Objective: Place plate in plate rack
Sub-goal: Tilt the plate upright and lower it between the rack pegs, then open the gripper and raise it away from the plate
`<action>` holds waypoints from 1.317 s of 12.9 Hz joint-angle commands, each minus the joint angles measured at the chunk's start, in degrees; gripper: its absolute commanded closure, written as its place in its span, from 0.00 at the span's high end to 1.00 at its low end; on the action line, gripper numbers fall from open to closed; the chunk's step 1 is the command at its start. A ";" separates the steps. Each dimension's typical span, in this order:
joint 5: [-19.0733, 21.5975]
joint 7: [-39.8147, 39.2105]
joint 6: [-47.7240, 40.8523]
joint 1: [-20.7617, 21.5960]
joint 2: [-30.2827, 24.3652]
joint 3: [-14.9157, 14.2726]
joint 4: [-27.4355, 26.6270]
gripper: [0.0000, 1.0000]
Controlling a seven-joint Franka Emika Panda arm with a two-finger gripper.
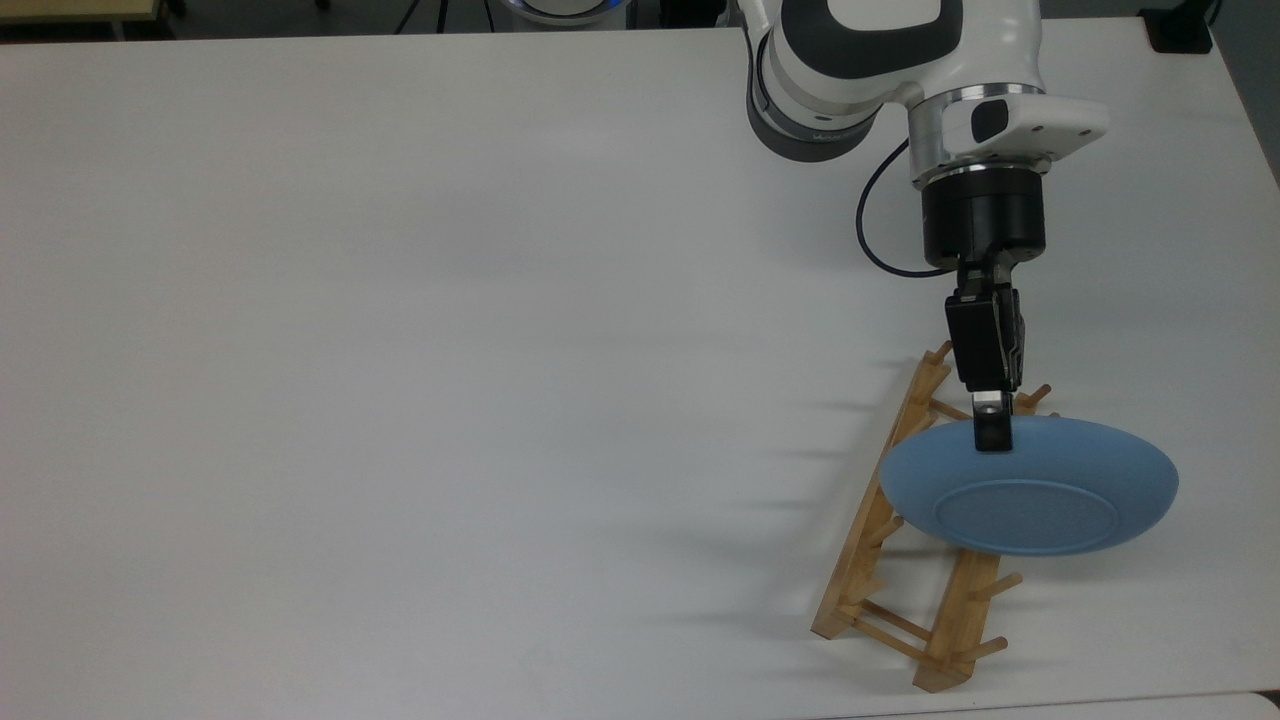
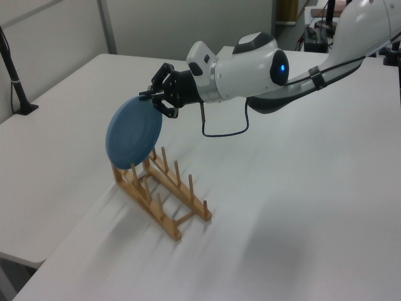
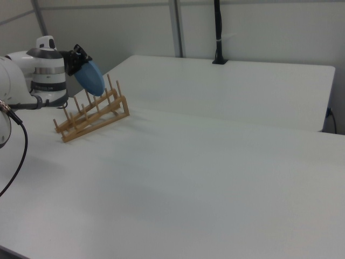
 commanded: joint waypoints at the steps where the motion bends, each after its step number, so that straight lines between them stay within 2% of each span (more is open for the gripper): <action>1: -1.46 2.12 -1.93 0.94 -1.19 -0.93 -1.40 0.00; 3: -1.46 2.12 -1.93 0.85 -1.19 -0.93 -1.58 0.00; 4: -1.46 2.12 -2.02 0.76 -1.19 -0.93 -1.66 0.04; 5: -1.37 2.04 -2.89 0.76 -1.28 -0.93 -1.67 0.36; 6: -1.63 2.04 -5.08 0.93 -1.28 -0.93 -1.67 0.99; 12: -1.72 2.21 -7.21 0.41 -2.07 -0.49 -1.67 1.00; 17: -0.59 2.47 -7.64 -0.55 -5.49 3.10 -1.58 1.00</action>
